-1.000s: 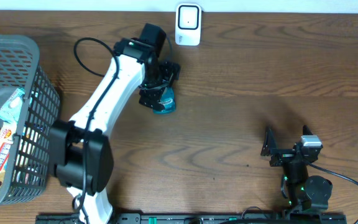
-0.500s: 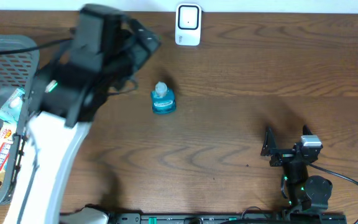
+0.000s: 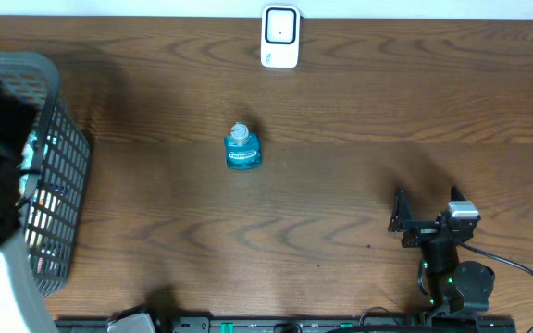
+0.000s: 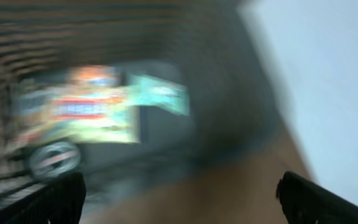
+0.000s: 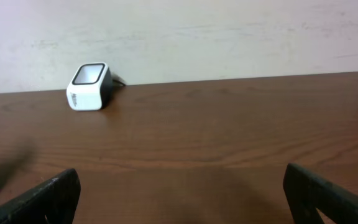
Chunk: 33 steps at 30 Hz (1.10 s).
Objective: Scan the item barcode
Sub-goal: 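Reach into the basket and grasp the orange tissue pack, left gripper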
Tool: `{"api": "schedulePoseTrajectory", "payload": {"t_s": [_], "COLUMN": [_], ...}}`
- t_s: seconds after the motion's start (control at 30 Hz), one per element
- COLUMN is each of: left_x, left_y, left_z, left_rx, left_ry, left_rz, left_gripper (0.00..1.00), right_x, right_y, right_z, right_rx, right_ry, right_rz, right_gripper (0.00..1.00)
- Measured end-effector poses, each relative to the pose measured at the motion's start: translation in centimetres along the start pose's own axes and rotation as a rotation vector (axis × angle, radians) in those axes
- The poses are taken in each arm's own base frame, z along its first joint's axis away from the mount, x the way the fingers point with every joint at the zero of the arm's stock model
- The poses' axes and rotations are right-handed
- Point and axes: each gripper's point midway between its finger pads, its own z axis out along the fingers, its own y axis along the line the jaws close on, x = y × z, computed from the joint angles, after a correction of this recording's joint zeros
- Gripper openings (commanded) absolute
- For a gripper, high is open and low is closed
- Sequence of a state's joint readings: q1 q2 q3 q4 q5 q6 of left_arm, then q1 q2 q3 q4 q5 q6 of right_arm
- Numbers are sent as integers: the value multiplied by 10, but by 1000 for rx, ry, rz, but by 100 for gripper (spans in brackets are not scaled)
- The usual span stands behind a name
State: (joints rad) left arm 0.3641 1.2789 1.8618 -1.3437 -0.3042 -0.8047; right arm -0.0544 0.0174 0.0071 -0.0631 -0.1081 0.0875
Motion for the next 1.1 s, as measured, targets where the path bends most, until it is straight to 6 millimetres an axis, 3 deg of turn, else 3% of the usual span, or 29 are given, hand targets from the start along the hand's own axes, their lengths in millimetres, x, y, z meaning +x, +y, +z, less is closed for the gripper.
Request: {"api": "schedulePoseTrajectory", "payload": {"t_s": [0.1, 0.27, 0.43, 0.7, 0.87, 1.1], "left_x": [-11, -15, -1, 15, 20, 28], "left_y": [37, 73, 93, 117, 133, 146], "left_z": [24, 76, 135, 203, 238, 268], "left_rx": [-168, -345, -478, -617, -665, -657], "left_ry": [21, 118, 264, 348, 301, 257], "left_rz": [-101, -219, -254, -188, -113, -7], "left_gripper": [98, 98, 98, 98, 98, 98], "right_x": [0, 0, 0, 0, 0, 0], "right_y": [0, 0, 0, 0, 0, 0], "right_z": [0, 0, 0, 0, 0, 0], "right_rx": [0, 0, 0, 0, 0, 0], "right_ry": [0, 0, 0, 0, 0, 0], "right_rz": [0, 0, 0, 0, 0, 0], "right_gripper": [99, 99, 99, 99, 99, 99]}}
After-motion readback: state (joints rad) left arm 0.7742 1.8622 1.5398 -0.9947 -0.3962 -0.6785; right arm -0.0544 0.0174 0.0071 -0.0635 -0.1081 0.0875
